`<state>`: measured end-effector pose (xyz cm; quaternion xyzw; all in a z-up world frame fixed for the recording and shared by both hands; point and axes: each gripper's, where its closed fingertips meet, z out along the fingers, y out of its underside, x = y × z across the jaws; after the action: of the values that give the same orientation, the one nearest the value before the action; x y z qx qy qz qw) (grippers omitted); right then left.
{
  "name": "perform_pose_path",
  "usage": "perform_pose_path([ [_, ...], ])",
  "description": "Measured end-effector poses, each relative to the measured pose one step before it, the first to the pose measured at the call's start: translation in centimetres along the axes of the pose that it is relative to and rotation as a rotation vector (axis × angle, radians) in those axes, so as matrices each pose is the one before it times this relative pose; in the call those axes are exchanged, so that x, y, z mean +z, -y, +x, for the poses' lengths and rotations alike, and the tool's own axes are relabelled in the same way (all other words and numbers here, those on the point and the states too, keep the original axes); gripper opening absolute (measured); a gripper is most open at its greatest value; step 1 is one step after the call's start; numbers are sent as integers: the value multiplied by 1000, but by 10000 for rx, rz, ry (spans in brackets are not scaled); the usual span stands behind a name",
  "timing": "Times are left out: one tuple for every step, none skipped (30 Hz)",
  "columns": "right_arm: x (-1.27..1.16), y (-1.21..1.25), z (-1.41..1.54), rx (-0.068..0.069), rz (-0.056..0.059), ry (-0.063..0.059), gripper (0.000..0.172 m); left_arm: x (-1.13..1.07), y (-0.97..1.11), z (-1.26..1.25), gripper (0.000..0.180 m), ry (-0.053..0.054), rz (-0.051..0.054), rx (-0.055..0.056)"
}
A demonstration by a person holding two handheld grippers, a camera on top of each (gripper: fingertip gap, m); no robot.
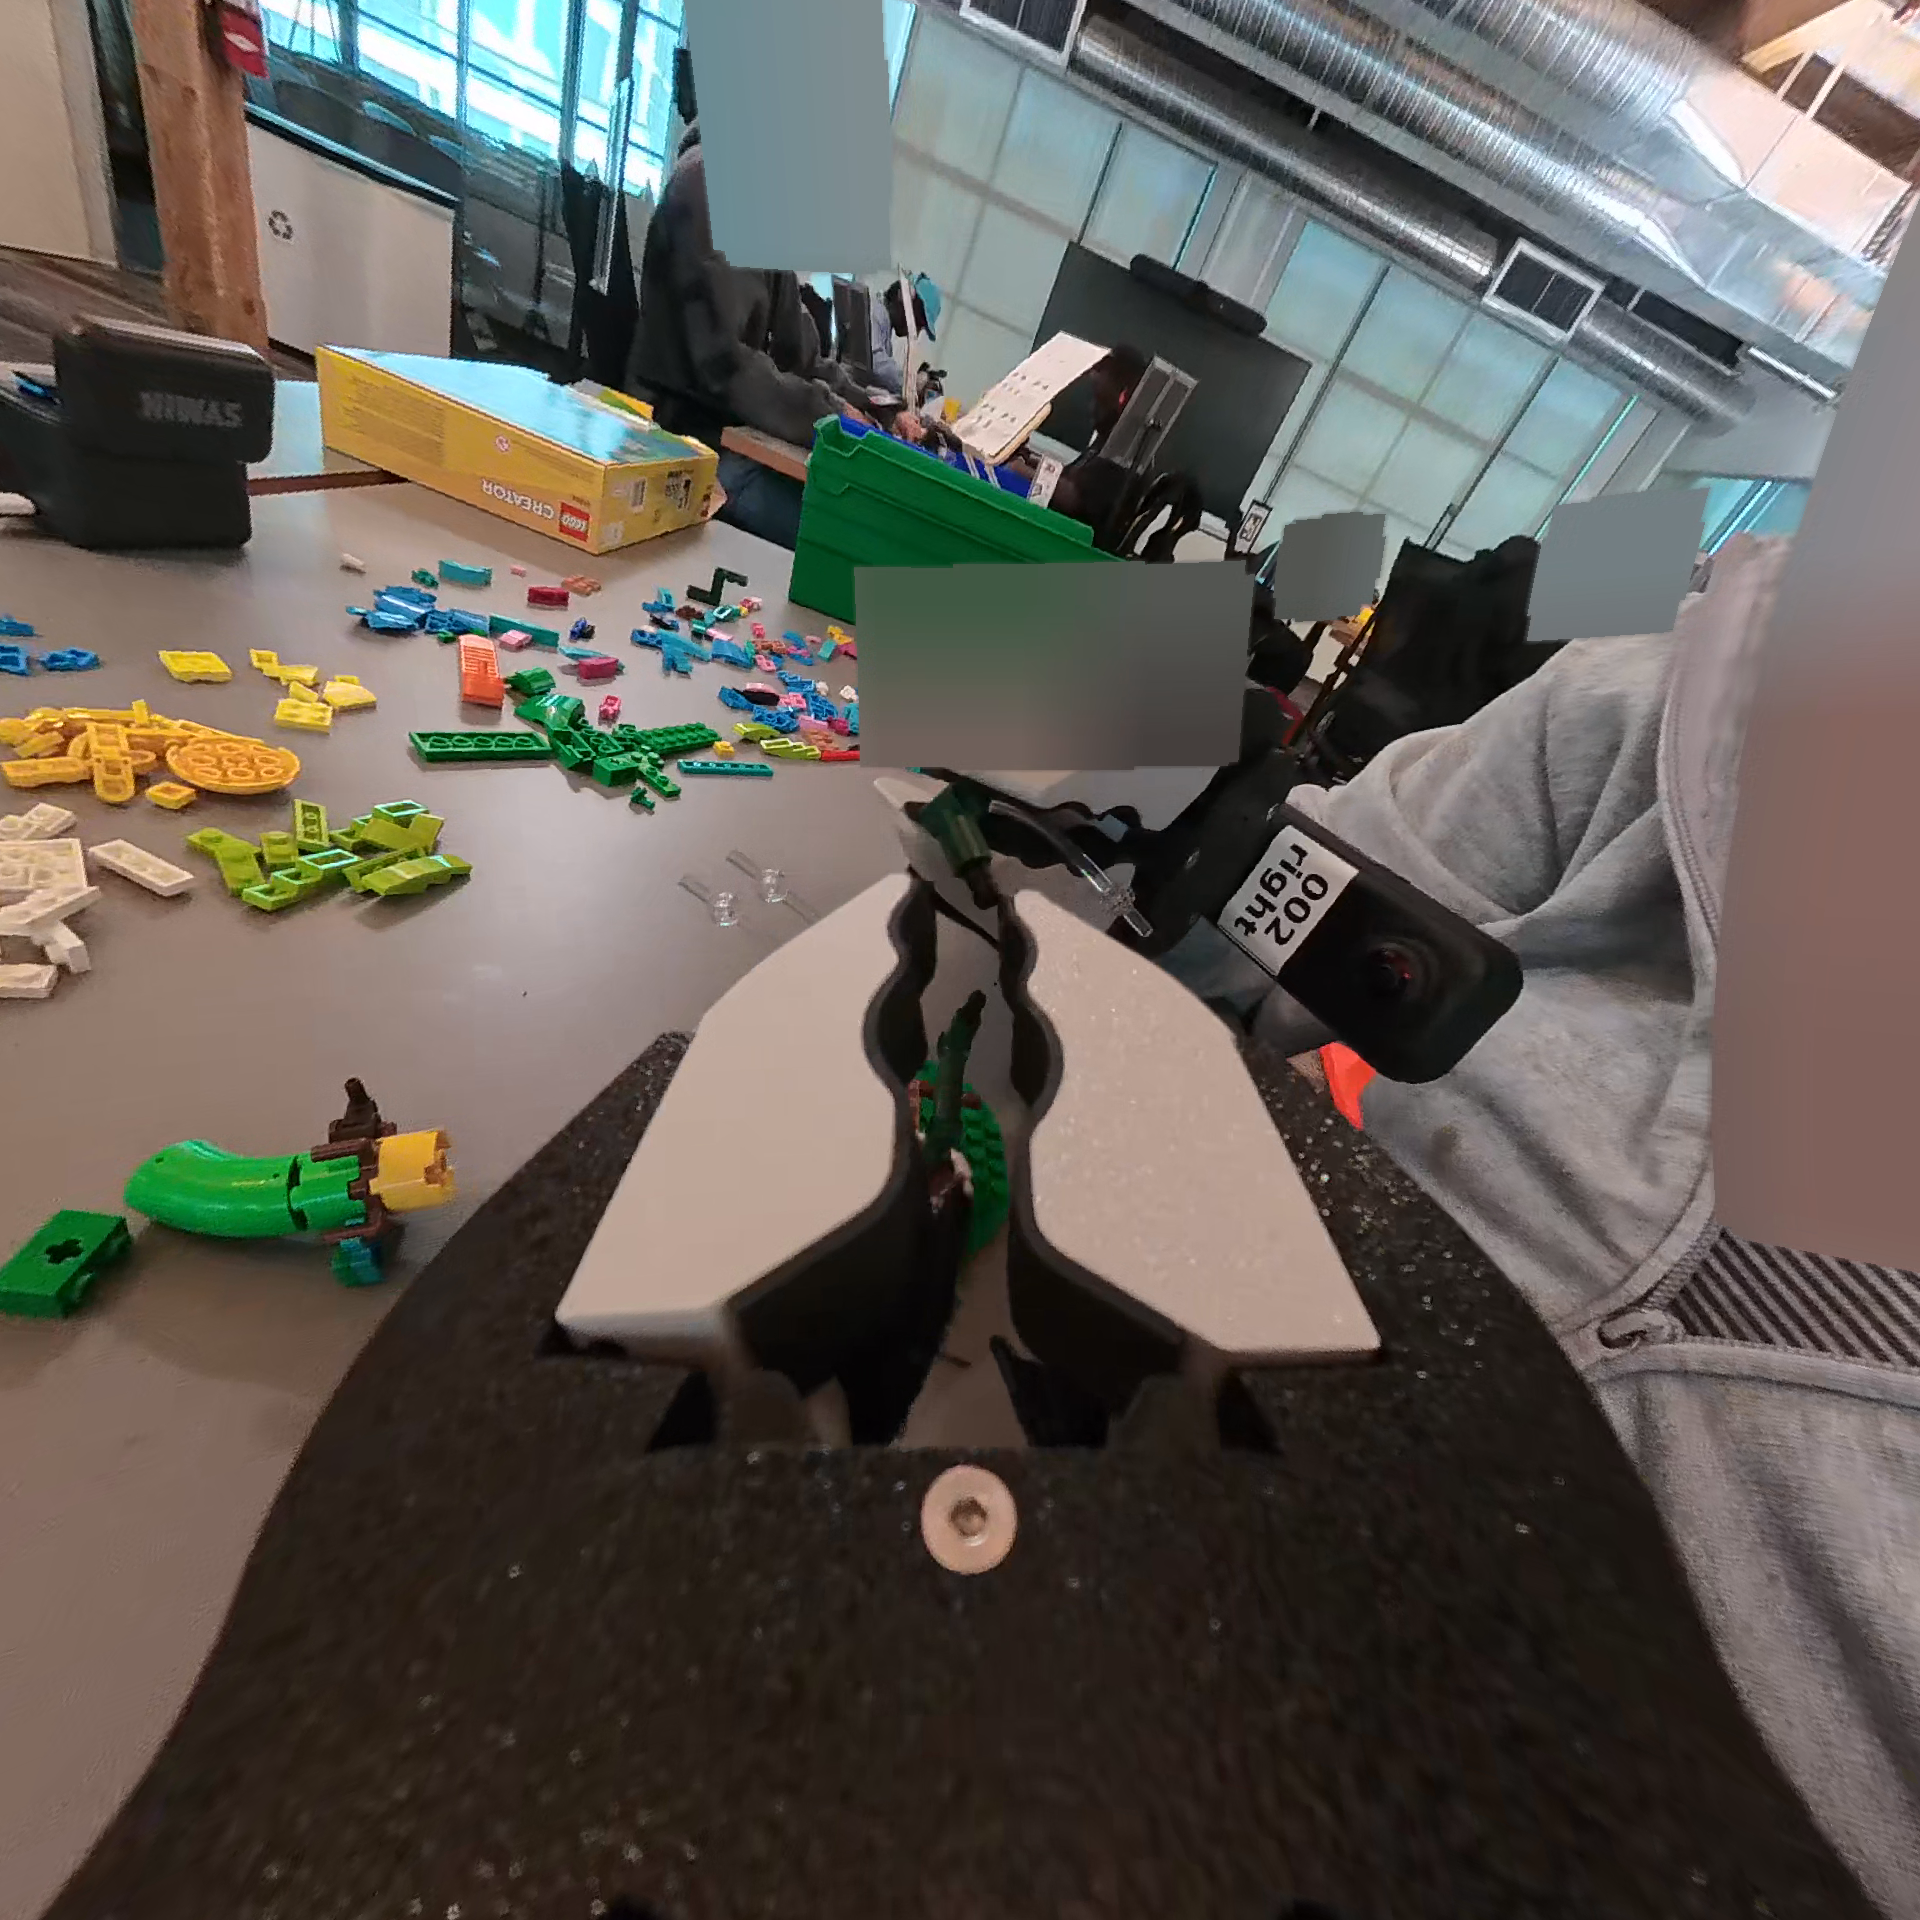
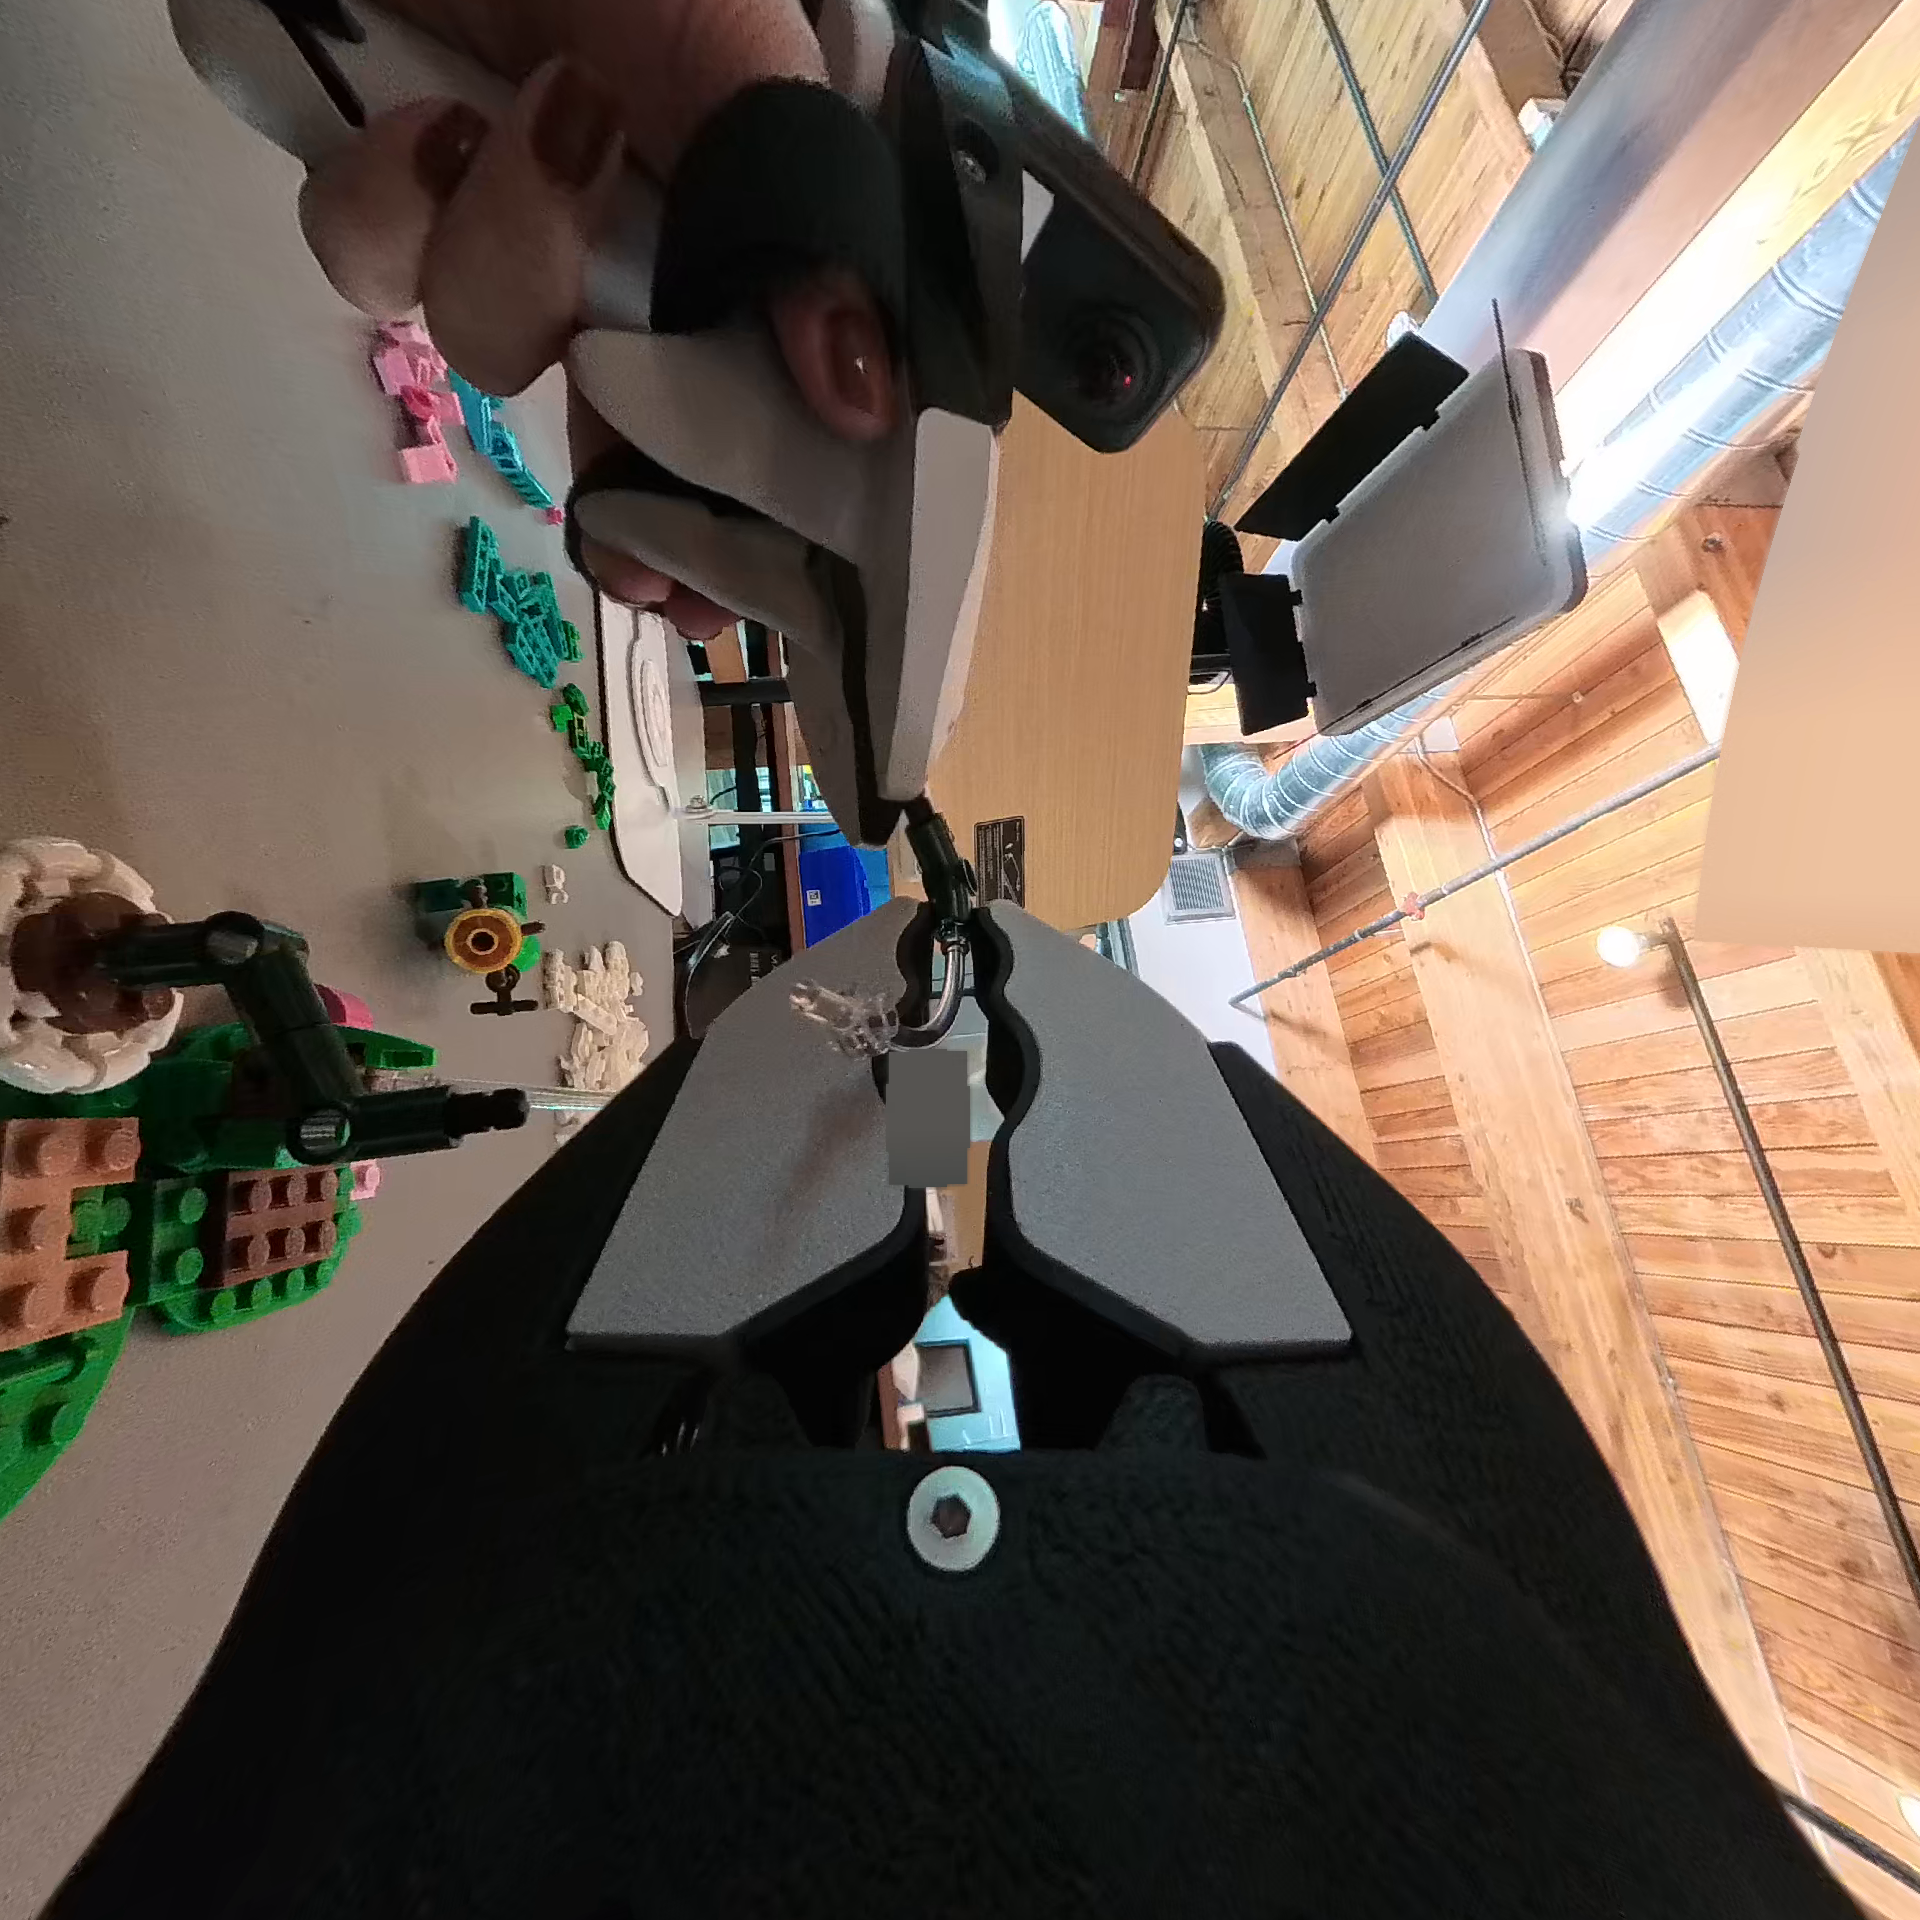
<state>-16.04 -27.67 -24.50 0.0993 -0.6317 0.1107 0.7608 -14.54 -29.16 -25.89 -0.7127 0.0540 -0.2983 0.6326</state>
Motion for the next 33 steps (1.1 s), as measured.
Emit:
perform_pose_path([
  [-1, 2, -46, -56, 3, 11, 6, 67, -64, 98, 10, -61, -27, -29],
  [-8, 54, -49, -43, 29, 11, 5, 43, -23, 49, 9, -55, 13, -53],
  [-11, 97, -81, -45, 49, 31, 5, 23, -32, -12, 8, -24, 6, -65],
  [-13, 128, -100, -59, 55, 40, 5, 6, -41, 5, 8, -47, -15, -71],
  [0, 75, -80, -70, 23, 18, 5, 27, -20, 35, 9, -47, -6, -68],
  [12, 74, -94, -66, 24, 32, 5, 25, -1, 51, 10, -48, 2, -42],
  [-2, 78, -35, -42, 30, -8, 5, 30, -54, 23, 10, -19, -23, 17],
  [-7, 54, -2, -24, 13, -13, 5, 28, -67, -11, 9, 31, -35, 108],
  [3, 1, -14, -21, -12, 6, 5, 30, -79, -79, 9, 83, -55, 101],
  [5, -19, -23, -32, -11, 10, 5, 26, -64, -71, 9, 73, -66, 51],
  [8, -28, -29, -46, -10, -2, 5, 7, -30, -54, 8, 56, -30, 23],
  [13, 14, -33, -48, -2, 3, 5, 15, -97, -79, 8, 58, -67, 13],
  [-3, 37, -39, -30, 16, 10, 5, 9, -139, -78, 7, 52, -119, 60],
  [-13, 66, 7, 40, 48, -5, 6, 2, -101, -67, 6, 83, -112, 164],
  [-36, 84, 107, 172, 96, -24, 6, 8, -41, -54, 5, 136, -75, 318],
  [-41, 8, 141, 362, 80, 54, 7, 38, 34, -47, 5, 221, -22, 495],
  [-54, -93, -44, 702, 41, 296, 7, 22, 37, -95, 4, 333, -42, 661],
  [-62, -242, -257, 1091, -6, 580, 10, -49, 5, -170, 5, 432, -120, 844],
  [-108, -295, -120, 1336, 35, 607, 13, -92, 98, -222, 4, 495, -108, 955],
  [-151, -302, 218, 1358, 62, 463, 15, -128, 238, -167, 4, 464, -4, 888],
  [-193, -201, 436, 1338, 101, 353, 15, -139, 269, -221, 4, 439, 19, 711],
  [-220, -28, 426, 1408, 137, 399, 16, -140, 183, -268, 5, 428, -13, 696],
  [-216, 93, 191, 1448, 135, 557, 16, -136, 136, -235, 4, 375, -27, 705],
  [-207, 110, 111, 1329, 105, 547, 17, -134, 193, -239, 4, 373, 21, 647],
  [-228, 179, -5, 1143, 115, 522, 19, -116, 160, -186, 4, 333, -17, 589],
  [-157, 289, -237, 1055, 155, 563, 20, -54, 87, -49, 4, 228, -81, 588],
  [0, 454, -338, 972, 234, 484, 24, -7, 82, 39, 4, 201, -90, 577],
  [151, 415, -391, 733, 221, 352, 25, 23, -11, -1, 5, 228, -143, 494],
  [292, 33, -344, 387, -58, 183, 27, 71, -55, 113, 5, 127, -152, 425],
  [335, -258, -273, 22, -260, 30, 29, 99, -130, 139, 5, 80, -177, 342],
  [340, -337, -227, -180, -315, -80, 29, 82, -96, 76, 4, 106, -130, 254],
  [318, -237, -133, -201, -243, -167, 28, 82, -46, 175, 5, -7, -63, 154],
  [257, -100, -246, -228, -141, -79, 27, 99, -56, 226, 5, -87, -68, 47],
])
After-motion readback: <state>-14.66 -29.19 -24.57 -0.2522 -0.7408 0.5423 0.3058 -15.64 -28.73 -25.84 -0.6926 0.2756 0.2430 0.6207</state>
